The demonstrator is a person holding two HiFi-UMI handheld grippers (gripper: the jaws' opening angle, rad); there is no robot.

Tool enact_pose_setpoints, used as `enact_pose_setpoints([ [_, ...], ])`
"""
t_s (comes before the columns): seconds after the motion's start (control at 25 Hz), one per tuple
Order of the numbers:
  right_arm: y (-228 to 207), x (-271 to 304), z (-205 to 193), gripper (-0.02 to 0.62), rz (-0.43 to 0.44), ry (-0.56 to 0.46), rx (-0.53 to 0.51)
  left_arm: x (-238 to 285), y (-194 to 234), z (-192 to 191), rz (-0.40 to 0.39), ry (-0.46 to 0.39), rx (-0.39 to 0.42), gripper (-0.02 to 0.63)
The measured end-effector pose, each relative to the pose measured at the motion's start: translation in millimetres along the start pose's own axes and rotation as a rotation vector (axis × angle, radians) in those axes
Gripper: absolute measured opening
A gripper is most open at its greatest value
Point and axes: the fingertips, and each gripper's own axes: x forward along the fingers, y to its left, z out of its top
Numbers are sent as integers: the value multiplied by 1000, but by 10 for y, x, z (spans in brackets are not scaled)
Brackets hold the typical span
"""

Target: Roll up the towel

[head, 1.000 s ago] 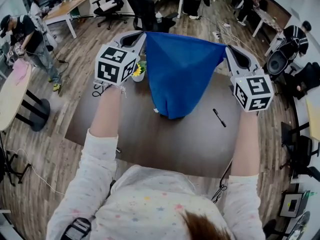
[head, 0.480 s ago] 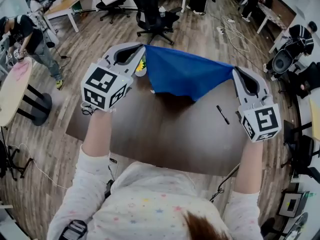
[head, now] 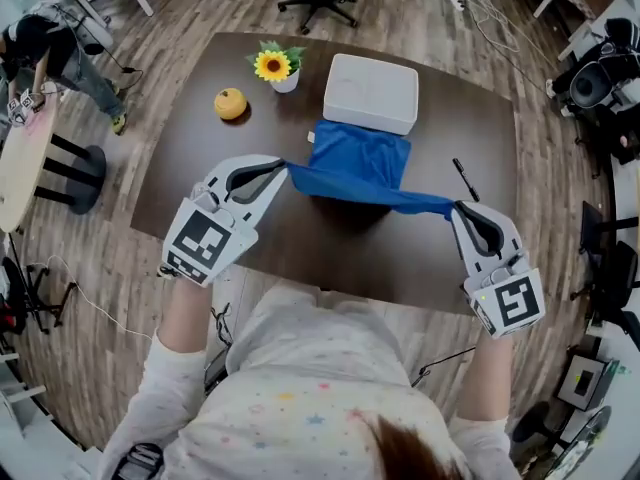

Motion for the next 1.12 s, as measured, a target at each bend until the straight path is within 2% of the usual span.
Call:
enact_pose_setpoints([
  [0.12, 248, -74, -293, 12, 49, 43, 52, -61, -307, -286, -59, 20, -35, 20],
  [0.24, 463, -84, -597, 12, 94, 91, 112, -85, -548, -630, -127, 49, -115, 20],
  [0.36, 623, -13, -920, 14, 145, 143, 154, -64, -704, -955, -161, 97, -184, 20],
  [0.6, 645, 326, -1526, 14, 206, 246, 216, 244, -830, -1516, -221, 219, -238, 20],
  [0.76, 632, 668, -1881, 14, 234, 310, 222, 488, -848, -1916, -252, 302, -271, 20],
  [1.0, 621, 1148, -2316, 18, 250, 390, 218, 778, -774, -2424, -241, 413, -320, 20],
  [1.12, 544, 1253, -2429, 88, 203, 403, 237, 846, -639, -2556, -169, 431, -375, 21],
])
